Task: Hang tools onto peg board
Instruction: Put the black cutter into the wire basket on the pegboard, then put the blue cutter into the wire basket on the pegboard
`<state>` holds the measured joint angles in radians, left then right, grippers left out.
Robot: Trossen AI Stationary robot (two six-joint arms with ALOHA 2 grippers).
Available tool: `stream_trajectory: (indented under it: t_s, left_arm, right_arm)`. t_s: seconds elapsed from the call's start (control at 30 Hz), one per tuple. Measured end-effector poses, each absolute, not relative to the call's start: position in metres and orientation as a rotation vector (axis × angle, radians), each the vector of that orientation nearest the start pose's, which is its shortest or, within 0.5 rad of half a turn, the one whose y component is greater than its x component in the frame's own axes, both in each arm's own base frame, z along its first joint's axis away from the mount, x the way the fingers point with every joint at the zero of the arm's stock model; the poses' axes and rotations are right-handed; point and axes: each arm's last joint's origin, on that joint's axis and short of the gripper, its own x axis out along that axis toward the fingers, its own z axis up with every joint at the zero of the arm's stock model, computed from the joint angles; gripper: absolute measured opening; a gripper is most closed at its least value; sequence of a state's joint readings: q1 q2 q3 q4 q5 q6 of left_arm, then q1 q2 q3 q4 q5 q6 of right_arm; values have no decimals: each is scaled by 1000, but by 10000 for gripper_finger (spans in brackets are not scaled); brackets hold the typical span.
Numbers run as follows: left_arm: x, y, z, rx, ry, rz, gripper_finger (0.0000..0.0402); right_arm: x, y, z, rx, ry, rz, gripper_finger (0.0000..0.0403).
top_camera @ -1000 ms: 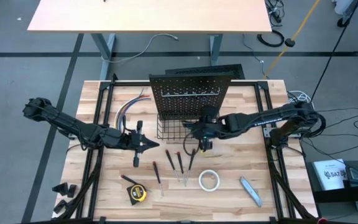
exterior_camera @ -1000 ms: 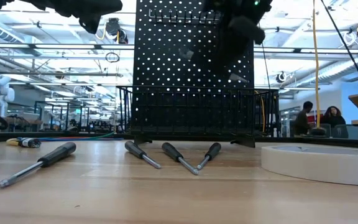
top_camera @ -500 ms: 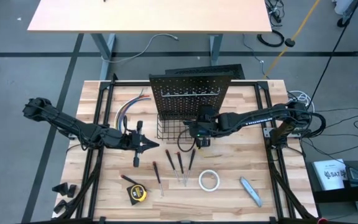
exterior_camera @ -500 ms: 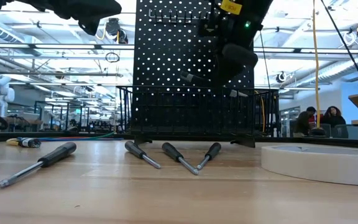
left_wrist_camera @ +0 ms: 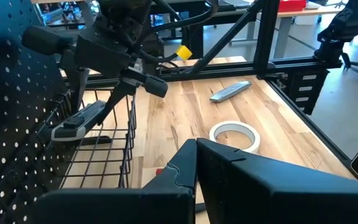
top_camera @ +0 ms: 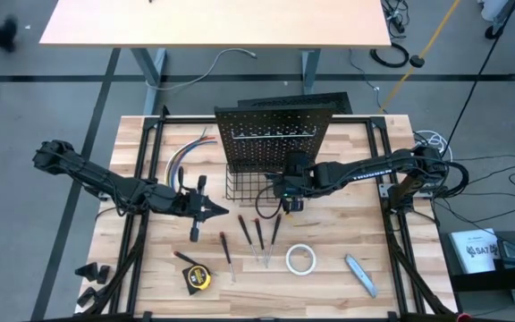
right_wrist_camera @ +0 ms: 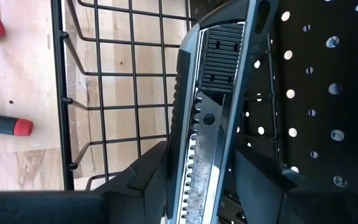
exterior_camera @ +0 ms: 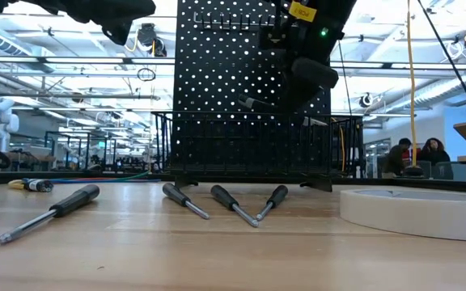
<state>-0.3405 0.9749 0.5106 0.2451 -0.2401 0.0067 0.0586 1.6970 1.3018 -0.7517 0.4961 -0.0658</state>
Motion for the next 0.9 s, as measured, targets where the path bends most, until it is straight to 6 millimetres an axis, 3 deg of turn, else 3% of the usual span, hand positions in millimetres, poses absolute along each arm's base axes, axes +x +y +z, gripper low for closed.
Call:
stream_trajectory:
  t_s: [0.47,0.9]
  left_arm:
    - [201,-64,245,67,210,-111,11]
    - [201,-66,245,62,212,-155,11]
  right_arm:
    - [341,6,241,-373,1128,-348,163]
    - [341,7,241,-373,1127,-347,230]
